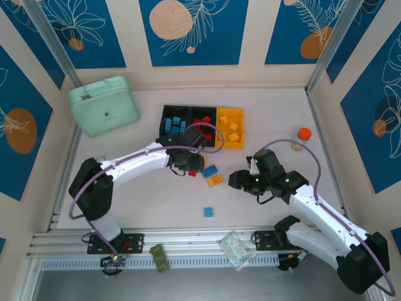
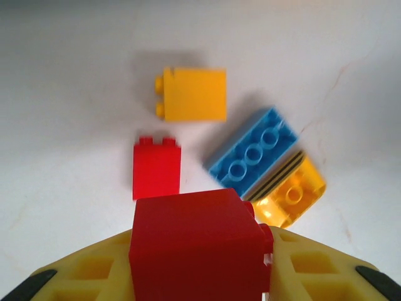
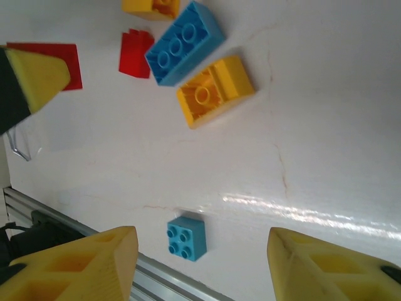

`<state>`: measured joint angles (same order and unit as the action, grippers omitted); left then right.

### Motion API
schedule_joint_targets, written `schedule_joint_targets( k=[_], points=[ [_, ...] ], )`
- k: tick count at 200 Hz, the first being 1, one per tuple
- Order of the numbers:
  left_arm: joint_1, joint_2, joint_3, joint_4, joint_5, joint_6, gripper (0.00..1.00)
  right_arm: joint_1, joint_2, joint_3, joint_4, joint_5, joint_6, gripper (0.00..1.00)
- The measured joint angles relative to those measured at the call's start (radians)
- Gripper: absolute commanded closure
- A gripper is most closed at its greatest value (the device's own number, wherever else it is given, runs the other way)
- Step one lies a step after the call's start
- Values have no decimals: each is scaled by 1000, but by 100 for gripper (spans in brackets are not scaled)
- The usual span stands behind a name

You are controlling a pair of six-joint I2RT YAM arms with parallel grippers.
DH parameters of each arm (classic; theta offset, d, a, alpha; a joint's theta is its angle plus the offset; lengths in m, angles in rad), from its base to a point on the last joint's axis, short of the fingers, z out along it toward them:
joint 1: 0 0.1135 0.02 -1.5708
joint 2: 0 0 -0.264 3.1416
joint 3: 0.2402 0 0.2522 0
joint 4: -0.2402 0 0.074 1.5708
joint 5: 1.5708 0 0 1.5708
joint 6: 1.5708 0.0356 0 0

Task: Sort the legos into containers by color
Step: Place the lego in the container.

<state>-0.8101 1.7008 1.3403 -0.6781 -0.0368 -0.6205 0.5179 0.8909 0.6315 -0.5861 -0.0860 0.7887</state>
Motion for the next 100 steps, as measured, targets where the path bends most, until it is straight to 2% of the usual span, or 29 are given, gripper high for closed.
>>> schedule_joint_targets(
  k=[37, 100],
  points=[
    [64, 86, 166, -27, 3, 54, 68, 0, 29, 23, 34, 0, -3, 43],
    [139, 333, 478, -101, 11, 126, 68, -2, 41, 23, 45, 4, -3, 43]
  ],
)
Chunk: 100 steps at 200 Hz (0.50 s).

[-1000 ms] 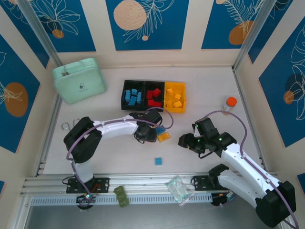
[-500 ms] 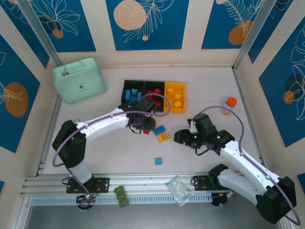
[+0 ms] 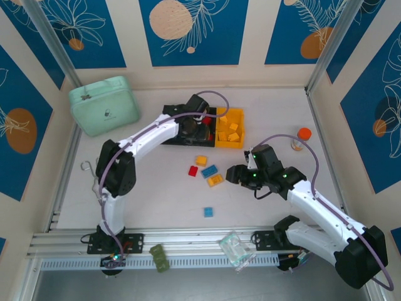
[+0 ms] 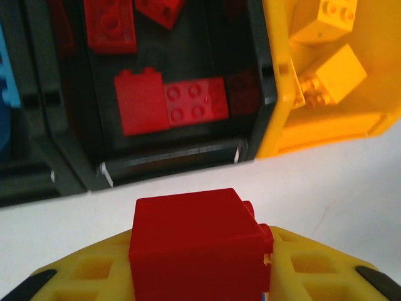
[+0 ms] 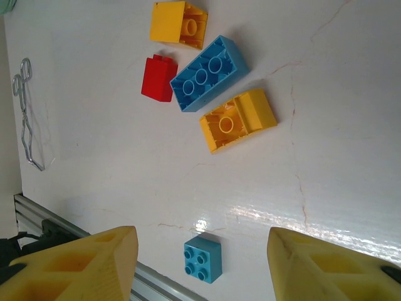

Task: Sort the legos into containers by color
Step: Place the lego in the container.

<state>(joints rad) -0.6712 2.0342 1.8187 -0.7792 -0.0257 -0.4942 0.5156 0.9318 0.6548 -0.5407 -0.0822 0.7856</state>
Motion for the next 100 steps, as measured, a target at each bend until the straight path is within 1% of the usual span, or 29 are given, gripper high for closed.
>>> schedule_joint_targets(
  k=[74, 100],
  points=[
    [58, 274, 349, -79, 32, 7, 66, -21, -1, 0, -3, 3, 0, 43],
    [69, 346, 448, -101, 47, 7, 65, -27, -2, 0, -6, 4, 0, 43]
  ],
)
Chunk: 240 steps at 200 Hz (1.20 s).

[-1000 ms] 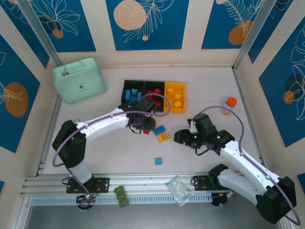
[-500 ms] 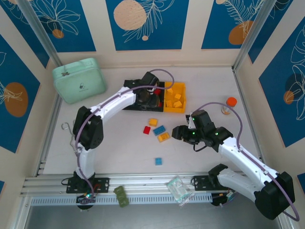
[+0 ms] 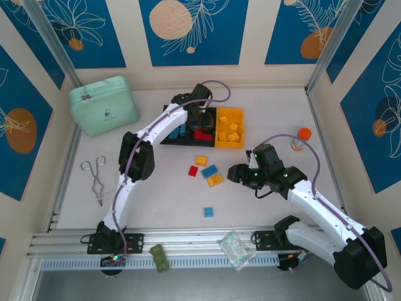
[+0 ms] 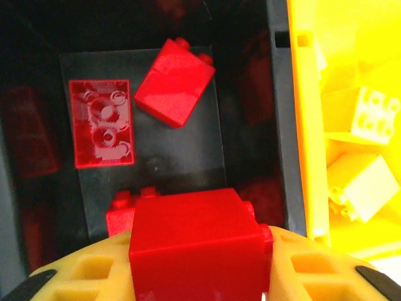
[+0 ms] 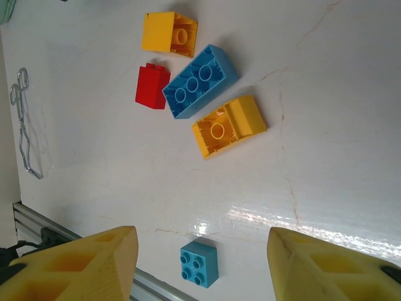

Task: Sort the legos into containers by color
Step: Place the lego in the container.

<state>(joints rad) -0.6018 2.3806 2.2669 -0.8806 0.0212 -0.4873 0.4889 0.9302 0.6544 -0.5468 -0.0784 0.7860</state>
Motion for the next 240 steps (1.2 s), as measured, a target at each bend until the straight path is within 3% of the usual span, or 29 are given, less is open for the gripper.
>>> schedule_joint_targets(
  k=[22, 102, 147, 185, 240],
  points=[
    [5, 35, 39, -8, 15, -1, 64, -5, 0, 0, -2, 0, 0, 44],
    [13, 65, 53, -3, 58, -8, 43, -11, -5, 0, -22, 0, 0, 43],
    [13, 56, 43, 2, 61, -8, 43, -11, -5, 0, -22, 0, 0, 44],
    [10, -81, -135, 36, 83, -7, 43, -11, -5, 0, -29, 0, -1, 44],
    [1, -433, -552, 164, 128, 0, 42, 19, -6, 0, -41, 7, 0, 42]
  ],
)
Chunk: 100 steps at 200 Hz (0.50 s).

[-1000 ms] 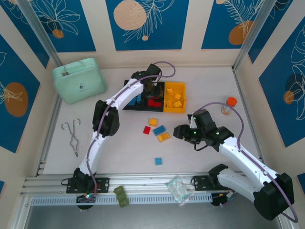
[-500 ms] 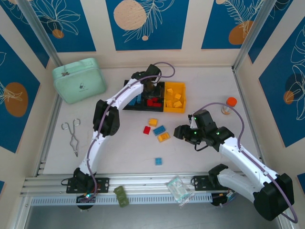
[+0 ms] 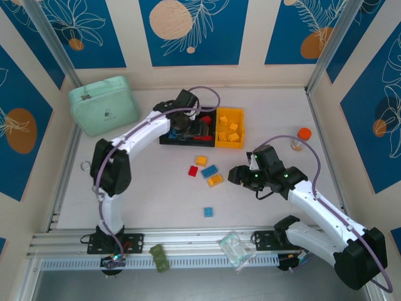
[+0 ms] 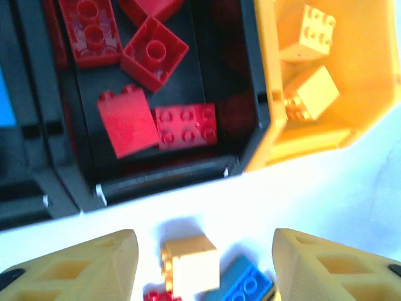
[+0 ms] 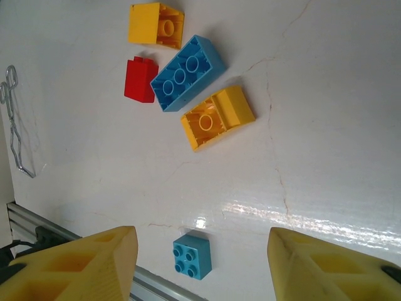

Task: Sort the legos into containers by color
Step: Place the lego in the container, then pick up the lego from the bottom-center of the table.

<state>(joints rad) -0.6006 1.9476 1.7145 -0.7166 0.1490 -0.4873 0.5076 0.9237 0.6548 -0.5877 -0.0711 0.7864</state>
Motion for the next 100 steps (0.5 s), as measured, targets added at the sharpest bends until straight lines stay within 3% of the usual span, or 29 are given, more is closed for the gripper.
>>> schedule_joint_targets(
  k=[53, 100],
  points=[
    [-2, -284, -436, 143, 46, -16, 41, 85, 23, 0, 1, 47, 19, 33],
    [-3, -511, -750, 231, 62, -89, 40, 163, 152, 29, 4, 107, 42, 25]
  ],
)
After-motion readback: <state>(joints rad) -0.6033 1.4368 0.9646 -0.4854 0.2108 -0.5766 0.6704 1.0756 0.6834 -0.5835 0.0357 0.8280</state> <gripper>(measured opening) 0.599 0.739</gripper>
